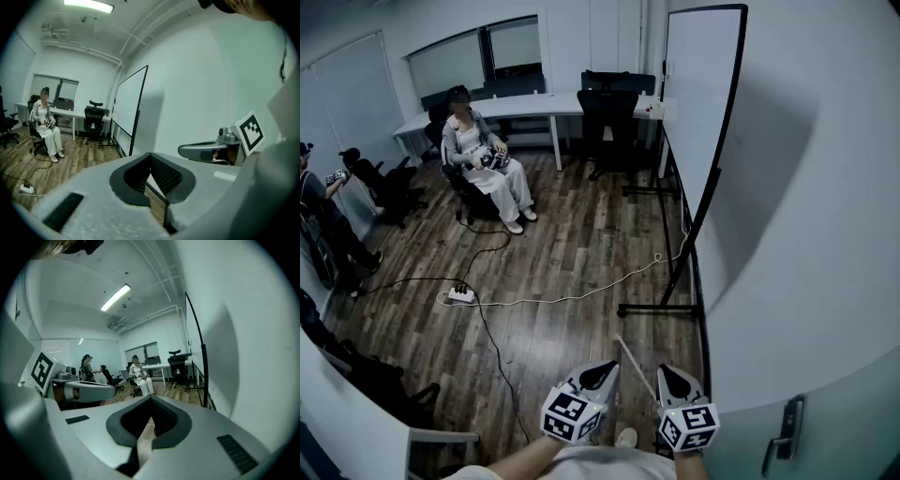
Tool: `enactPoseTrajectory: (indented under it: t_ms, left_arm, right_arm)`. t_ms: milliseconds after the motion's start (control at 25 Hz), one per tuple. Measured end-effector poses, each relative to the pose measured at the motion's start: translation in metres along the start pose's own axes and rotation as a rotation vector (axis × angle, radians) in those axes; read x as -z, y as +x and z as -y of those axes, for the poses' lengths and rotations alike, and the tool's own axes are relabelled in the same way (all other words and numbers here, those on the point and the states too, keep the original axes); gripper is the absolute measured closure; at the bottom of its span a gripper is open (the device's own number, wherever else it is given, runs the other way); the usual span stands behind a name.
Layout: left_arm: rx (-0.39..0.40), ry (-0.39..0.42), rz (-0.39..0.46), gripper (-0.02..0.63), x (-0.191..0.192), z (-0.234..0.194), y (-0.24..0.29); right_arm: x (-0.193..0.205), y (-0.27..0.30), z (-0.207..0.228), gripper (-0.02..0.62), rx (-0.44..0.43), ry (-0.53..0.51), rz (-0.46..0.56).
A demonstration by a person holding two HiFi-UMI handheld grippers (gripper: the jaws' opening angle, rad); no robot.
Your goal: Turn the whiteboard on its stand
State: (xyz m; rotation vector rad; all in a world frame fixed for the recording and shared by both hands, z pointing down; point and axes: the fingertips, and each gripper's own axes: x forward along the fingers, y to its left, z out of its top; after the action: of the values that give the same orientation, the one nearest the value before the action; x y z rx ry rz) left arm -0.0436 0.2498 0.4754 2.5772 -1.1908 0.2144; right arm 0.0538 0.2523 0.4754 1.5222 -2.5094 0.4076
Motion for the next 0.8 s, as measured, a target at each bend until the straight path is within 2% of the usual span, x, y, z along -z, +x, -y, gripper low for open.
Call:
enactPoseTrajectory:
  t_ms: [520, 800]
  left_arm:
    - [0.008, 0.006, -0.003, 0.595, 0.003, -0.01, -0.013]
    - [0.035, 0.008, -0.002, 0.595, 0.008, -0.025, -0.027]
  right_arm:
    - [0.001, 0.005, -0.014, 0.589, 0.005, 0.014, 0.01]
    - [0.005, 0.015, -0.033, 0.589, 0.036, 0.024, 0.007]
